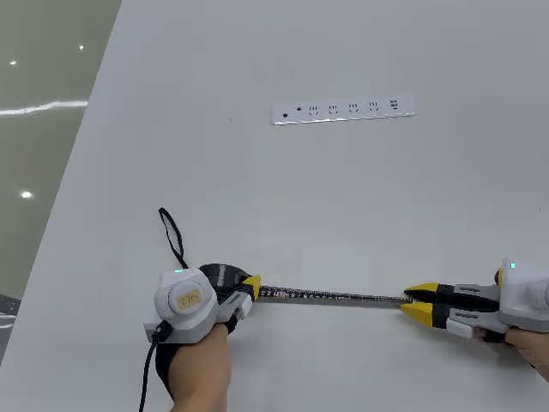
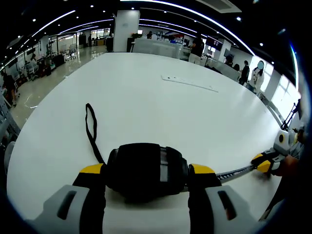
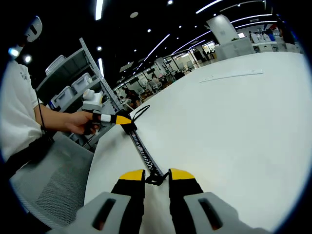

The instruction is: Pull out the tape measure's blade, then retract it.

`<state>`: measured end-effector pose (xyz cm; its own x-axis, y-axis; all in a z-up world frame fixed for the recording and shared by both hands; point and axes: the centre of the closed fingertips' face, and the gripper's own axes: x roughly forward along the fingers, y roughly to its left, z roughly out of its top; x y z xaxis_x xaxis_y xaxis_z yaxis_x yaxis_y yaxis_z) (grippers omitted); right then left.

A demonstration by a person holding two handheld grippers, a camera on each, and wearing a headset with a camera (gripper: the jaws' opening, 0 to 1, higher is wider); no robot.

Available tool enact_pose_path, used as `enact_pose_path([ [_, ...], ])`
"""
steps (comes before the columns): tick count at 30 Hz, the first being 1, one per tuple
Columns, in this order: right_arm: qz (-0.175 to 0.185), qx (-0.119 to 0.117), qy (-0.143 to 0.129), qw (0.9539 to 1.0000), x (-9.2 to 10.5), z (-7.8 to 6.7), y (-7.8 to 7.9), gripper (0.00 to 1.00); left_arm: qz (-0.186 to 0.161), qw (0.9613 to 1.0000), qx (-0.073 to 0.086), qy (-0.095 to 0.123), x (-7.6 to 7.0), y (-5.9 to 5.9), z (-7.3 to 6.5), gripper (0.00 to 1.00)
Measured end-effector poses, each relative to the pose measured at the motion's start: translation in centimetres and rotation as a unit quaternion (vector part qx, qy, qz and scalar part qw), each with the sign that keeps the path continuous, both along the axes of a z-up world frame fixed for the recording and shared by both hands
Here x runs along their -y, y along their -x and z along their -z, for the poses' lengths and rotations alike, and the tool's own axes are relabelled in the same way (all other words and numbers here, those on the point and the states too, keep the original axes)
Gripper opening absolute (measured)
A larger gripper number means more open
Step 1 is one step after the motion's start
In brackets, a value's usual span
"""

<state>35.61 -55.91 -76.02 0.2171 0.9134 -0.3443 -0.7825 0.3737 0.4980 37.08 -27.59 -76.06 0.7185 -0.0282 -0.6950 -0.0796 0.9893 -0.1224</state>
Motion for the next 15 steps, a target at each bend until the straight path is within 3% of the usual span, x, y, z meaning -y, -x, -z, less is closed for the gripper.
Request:
enact_pose_path([
  [15, 0.003, -0.010, -0.008, 0.9999, -0.03, -0.05, 0.09, 0.16, 0.002, 1.0000, -0.001, -0.002, -0.04, -0.07, 0.00, 0.66],
])
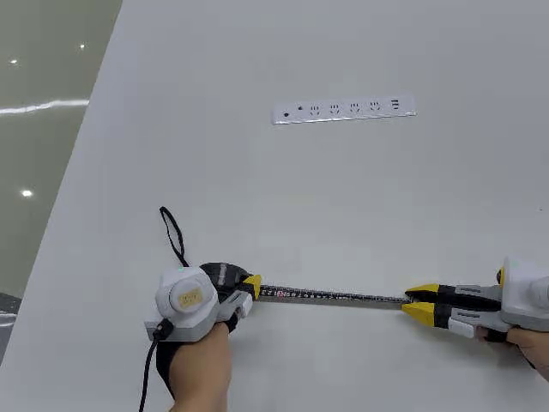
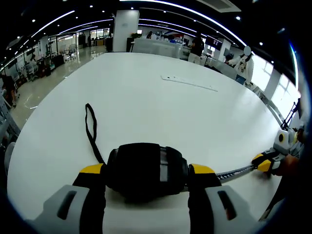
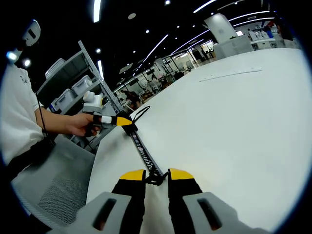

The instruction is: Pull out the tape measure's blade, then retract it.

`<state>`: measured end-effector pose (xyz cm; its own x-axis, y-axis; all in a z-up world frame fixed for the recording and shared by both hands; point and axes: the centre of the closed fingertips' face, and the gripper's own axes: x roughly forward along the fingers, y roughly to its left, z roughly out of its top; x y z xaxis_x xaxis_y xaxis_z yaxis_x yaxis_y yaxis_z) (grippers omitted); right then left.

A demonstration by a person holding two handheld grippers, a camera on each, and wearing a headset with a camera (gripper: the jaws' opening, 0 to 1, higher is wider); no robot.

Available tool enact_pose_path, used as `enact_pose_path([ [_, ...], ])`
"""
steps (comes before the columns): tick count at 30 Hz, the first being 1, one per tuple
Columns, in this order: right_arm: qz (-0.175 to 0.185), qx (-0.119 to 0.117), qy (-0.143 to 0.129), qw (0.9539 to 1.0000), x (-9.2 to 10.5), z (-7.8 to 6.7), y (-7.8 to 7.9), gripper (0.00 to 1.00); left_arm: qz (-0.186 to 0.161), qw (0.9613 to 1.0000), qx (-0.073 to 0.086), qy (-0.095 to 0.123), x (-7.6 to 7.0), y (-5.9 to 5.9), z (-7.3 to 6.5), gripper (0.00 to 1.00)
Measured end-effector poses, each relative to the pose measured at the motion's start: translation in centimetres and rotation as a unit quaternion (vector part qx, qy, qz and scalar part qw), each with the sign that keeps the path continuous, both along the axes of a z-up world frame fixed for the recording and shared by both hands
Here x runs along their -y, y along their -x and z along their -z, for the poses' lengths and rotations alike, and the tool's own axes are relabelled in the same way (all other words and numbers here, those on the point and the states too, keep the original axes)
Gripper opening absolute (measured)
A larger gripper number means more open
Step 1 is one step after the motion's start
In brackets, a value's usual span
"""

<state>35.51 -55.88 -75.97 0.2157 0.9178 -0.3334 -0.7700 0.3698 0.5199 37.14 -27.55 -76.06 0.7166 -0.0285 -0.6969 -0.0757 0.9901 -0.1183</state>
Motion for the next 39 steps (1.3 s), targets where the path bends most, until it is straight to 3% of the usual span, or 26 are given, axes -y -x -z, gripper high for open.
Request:
enact_pose_path([
  [2, -0.001, 0.015, 0.000, 0.9999, 0.02, -0.08, 0.01, 0.16, 0.000, 1.0000, 0.000, -0.001, 0.00, 0.00, 0.00, 0.66],
  [4, -0.004, 0.049, 0.005, 0.9988, -0.02, -0.29, -0.08, 0.15, 0.001, 1.0000, 0.000, -0.001, 0.00, 0.01, 0.01, 0.66],
  [8, -0.002, 0.068, 0.005, 0.9977, 0.05, -0.42, 0.17, 0.14, 0.001, 1.0000, -0.001, -0.003, 0.00, 0.02, 0.02, 0.66],
  [13, -0.010, 0.109, 0.016, 0.9938, -0.01, -0.44, 0.13, 0.13, 0.001, 1.0000, 0.000, -0.005, -0.01, 0.03, 0.01, 0.66],
  [16, -0.009, 0.118, 0.018, 0.9928, 0.05, -0.36, 0.13, 0.13, 0.001, 1.0000, 0.000, -0.006, 0.02, 0.05, 0.00, 0.66],
  [18, -0.011, 0.140, 0.026, 0.9897, 0.01, -0.42, 0.02, 0.13, 0.002, 1.0000, 0.000, -0.006, 0.01, 0.04, 0.00, 0.66],
  [20, -0.009, 0.141, 0.025, 0.9897, -0.11, -0.49, 0.19, 0.13, 0.001, 1.0000, 0.000, -0.006, 0.01, 0.03, 0.02, 0.66],
  [21, -0.010, 0.155, 0.032, 0.9873, -0.13, -0.53, 0.12, 0.13, 0.002, 1.0000, 0.000, -0.007, 0.02, 0.03, 0.02, 0.66],
  [32, -0.016, 0.170, 0.035, 0.9847, 0.39, -0.03, -0.40, 0.13, 0.002, 0.9999, -0.002, -0.010, 0.09, 0.02, 0.07, 0.66],
  [39, -0.010, 0.166, 0.033, 0.9855, 0.56, 0.21, -0.52, 0.13, 0.003, 0.9999, -0.005, -0.014, 0.06, 0.05, 0.13, 0.66],
])
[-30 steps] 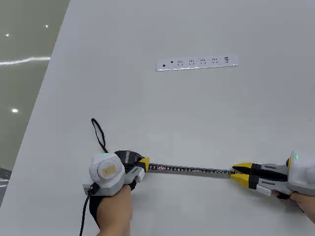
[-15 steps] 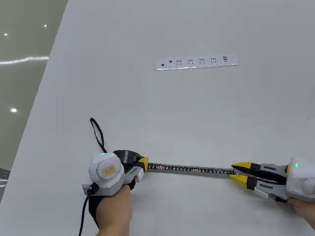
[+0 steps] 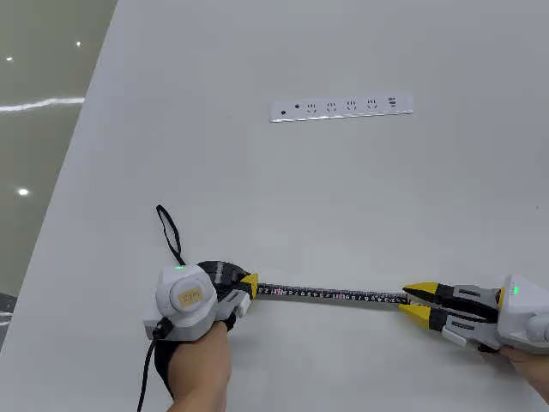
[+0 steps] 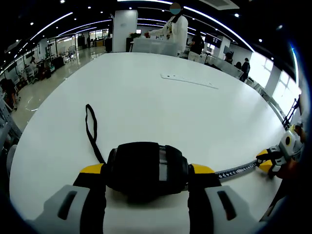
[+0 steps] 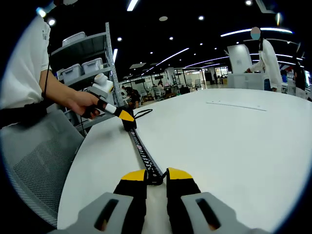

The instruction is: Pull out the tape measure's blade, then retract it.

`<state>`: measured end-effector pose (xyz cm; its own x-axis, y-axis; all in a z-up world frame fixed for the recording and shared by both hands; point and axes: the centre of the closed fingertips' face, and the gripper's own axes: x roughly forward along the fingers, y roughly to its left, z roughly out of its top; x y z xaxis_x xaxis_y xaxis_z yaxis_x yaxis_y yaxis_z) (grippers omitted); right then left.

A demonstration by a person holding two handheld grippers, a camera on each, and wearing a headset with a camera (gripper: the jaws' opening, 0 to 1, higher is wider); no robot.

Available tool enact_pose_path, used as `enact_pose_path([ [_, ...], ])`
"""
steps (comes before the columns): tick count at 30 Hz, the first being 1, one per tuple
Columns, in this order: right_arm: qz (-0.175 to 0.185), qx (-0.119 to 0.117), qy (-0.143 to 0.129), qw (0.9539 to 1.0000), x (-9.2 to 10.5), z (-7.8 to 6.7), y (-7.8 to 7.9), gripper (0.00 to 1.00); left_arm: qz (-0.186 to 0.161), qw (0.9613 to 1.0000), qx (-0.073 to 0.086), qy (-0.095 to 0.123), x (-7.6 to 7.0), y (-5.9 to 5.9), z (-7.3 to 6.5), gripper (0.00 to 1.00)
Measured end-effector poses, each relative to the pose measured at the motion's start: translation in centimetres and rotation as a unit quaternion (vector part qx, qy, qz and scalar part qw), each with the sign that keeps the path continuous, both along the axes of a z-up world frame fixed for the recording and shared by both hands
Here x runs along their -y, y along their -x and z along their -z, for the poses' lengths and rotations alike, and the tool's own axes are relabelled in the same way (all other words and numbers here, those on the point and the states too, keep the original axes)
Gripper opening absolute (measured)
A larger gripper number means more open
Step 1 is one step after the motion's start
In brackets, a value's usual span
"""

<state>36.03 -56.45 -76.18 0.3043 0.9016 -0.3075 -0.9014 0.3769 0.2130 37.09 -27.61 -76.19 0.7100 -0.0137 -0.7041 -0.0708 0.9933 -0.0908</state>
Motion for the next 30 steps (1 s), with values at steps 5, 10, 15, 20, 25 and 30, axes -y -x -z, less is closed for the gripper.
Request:
enact_pose_path([
  [5, 0.002, -0.001, -0.001, 1.0000, -0.1, 0.0, 0.1, 0.13, -0.001, 1.0000, -0.001, -0.001, 0.0, 0.0, 0.0, 0.65],
  [10, -0.004, 0.003, 0.001, 1.0000, -1.2, 0.0, 0.2, 0.13, -0.001, 1.0000, 0.000, -0.001, 0.0, 0.0, 0.1, 0.65],
  [15, -0.005, -0.001, 0.001, 1.0000, -1.1, 0.2, 0.3, 0.13, 0.000, 1.0000, 0.001, -0.001, 0.0, 0.0, 0.1, 0.65],
  [20, -0.009, 0.001, 0.002, 1.0000, -1.7, 0.2, 0.4, 0.13, 0.000, 1.0000, 0.001, 0.000, 0.0, 0.0, 0.1, 0.65],
  [25, -0.017, 0.003, 0.002, 0.9998, -2.7, 0.1, 0.4, 0.13, 0.001, 1.0000, -0.001, 0.001, 0.0, 0.0, 0.1, 0.65],
  [30, -0.023, 0.002, 0.000, 0.9997, -3.5, -0.1, 0.3, 0.13, 0.001, 1.0000, -0.001, 0.000, 0.0, 0.0, 0.0, 0.65],
])
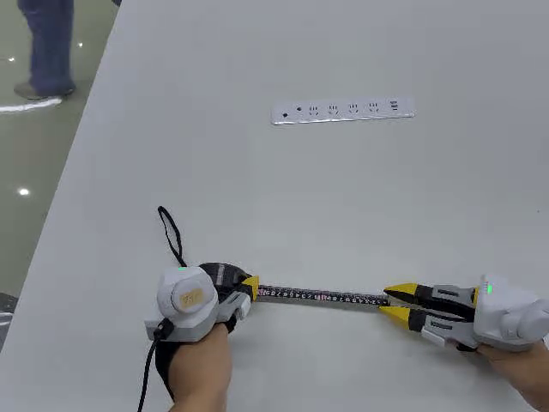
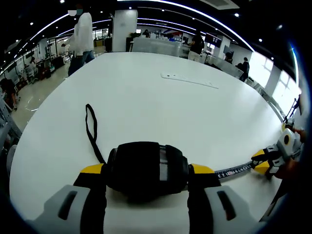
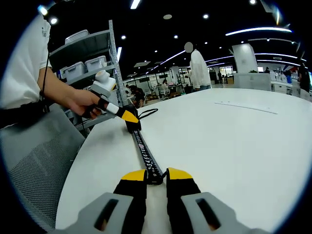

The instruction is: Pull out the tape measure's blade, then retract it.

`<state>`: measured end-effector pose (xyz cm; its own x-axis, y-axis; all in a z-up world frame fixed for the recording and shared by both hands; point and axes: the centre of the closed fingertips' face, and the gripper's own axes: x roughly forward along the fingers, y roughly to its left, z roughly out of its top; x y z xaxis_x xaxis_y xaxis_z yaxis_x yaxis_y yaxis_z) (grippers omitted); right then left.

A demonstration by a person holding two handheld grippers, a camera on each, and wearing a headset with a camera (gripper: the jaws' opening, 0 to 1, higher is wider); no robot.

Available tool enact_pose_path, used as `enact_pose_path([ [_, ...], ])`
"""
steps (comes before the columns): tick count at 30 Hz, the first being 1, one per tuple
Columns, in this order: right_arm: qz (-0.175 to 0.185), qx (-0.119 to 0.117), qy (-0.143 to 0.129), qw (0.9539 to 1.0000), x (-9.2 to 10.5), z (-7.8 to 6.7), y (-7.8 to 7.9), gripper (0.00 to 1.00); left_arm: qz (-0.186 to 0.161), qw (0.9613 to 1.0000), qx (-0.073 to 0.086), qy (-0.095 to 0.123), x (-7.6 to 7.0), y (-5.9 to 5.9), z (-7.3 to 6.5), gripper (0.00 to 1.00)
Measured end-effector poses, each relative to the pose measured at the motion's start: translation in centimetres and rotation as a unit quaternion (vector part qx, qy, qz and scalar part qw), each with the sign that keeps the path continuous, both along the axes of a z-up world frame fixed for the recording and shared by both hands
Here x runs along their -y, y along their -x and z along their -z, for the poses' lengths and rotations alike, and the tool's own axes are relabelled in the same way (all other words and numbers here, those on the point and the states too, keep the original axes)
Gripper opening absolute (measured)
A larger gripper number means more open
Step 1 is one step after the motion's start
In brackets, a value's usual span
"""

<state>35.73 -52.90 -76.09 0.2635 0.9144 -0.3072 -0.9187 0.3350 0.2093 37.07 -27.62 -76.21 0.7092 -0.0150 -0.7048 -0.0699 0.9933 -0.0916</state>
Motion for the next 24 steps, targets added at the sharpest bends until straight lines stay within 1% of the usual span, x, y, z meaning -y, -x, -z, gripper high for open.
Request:
enact_pose_path([
  [9, -0.008, 0.000, 0.000, 1.0000, -1.1, -0.1, 0.0, 0.13, -0.001, 1.0000, 0.000, 0.000, -0.1, 0.0, 0.0, 0.65],
  [18, -0.017, 0.003, -0.001, 0.9999, -3.1, 0.0, -0.2, 0.13, -0.001, 1.0000, 0.002, 0.000, -0.1, 0.0, 0.0, 0.65],
  [24, -0.018, 0.003, 0.000, 0.9998, -4.1, 0.1, -0.3, 0.13, -0.001, 1.0000, 0.002, 0.001, -0.1, 0.0, 0.0, 0.65],
])
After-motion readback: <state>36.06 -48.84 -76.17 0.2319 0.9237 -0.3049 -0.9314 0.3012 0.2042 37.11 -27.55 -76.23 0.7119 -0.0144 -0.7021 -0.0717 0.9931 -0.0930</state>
